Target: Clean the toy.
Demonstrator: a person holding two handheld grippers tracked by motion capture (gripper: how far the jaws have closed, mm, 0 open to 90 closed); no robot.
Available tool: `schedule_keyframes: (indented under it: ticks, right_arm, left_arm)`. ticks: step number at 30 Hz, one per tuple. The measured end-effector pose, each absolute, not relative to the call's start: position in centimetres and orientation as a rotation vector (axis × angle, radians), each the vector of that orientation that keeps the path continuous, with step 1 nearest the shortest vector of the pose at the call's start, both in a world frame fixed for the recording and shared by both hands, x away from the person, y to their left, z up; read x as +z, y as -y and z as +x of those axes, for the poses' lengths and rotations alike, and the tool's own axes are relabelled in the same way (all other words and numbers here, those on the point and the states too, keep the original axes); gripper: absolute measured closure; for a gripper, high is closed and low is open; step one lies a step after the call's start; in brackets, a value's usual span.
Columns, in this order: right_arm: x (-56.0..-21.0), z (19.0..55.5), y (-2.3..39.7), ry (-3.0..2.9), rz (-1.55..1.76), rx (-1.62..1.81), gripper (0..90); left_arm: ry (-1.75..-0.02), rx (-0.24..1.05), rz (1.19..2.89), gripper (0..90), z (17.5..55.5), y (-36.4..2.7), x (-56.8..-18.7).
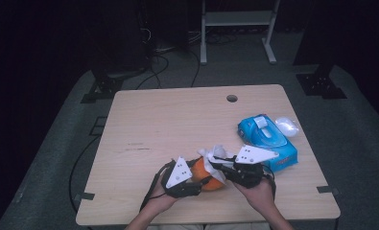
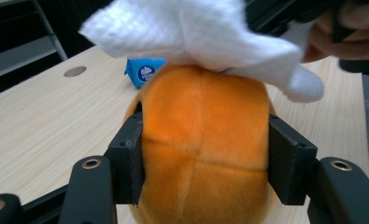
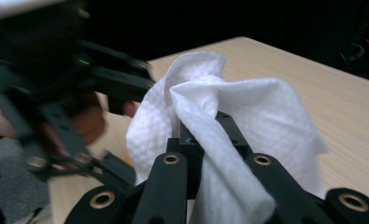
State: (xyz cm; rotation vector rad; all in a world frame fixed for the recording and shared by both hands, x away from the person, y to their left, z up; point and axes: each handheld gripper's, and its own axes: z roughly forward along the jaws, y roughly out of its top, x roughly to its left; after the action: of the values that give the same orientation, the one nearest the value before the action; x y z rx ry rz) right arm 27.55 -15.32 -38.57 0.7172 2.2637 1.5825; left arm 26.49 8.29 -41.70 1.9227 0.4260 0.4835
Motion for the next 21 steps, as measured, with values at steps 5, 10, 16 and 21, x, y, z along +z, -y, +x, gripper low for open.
schedule_keyframes:
  ticks: [5, 10, 16, 21]
  right_arm:
    - [-40.5, 29.0, 16.5, -2.284, 0.818, 1.539, 82.5]
    - [-40.8, 29.5, 17.2, -2.269, 0.864, 1.522, 82.5]
    - [-40.3, 29.0, 17.0, -2.255, 0.848, 1.524, 82.5]
    - [-38.9, 27.4, 15.8, -2.243, 0.720, 1.583, 82.8]
  left_arm:
    - [-0.417, 0.475, 1.903, 31.9, 26.9, -8.1, -42.2]
    - [-0.481, 0.424, 1.892, 12.4, 27.9, -8.5, -43.1]
    - [-0.443, 0.444, 1.921, 32.6, 27.4, -8.2, -43.0]
    - [-0.455, 0.461, 1.921, 40.6, 27.2, -8.7, -41.8]
